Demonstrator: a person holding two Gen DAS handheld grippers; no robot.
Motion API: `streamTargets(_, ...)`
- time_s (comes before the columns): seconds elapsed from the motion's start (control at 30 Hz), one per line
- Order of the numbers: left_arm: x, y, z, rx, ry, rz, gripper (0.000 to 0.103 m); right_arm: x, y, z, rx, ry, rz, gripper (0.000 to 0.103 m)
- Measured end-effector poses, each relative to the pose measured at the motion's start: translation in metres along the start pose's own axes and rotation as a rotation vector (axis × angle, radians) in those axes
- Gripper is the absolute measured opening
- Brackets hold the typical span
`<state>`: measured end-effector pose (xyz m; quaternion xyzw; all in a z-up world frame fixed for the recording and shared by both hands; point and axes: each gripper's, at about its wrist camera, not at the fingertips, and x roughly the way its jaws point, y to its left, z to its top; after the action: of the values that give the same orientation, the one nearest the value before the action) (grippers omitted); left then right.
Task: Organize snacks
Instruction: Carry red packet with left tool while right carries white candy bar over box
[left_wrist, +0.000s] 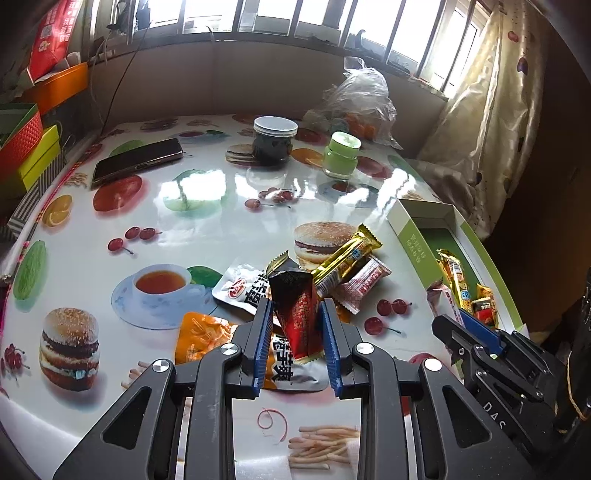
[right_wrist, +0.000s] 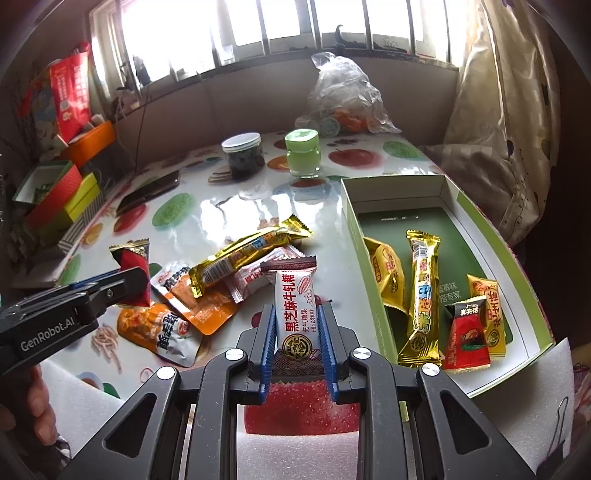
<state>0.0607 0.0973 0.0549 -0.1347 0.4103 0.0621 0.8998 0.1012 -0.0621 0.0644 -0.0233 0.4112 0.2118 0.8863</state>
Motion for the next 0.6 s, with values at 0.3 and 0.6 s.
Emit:
streamTargets(0.3, 0.002, -0.024, 0.011, 0.054, -0.007, -0.027, 0.027, -0.012, -0.019, 0.008, 0.036, -0.034, -0.011, 0.021)
streamTargets(0.6, 0.009, -0.058, 0.026, 0.1, -0.011, -0.089, 0.027, -0.024, -0.049, 0.017, 0.075, -0.065, -0.053, 0.021)
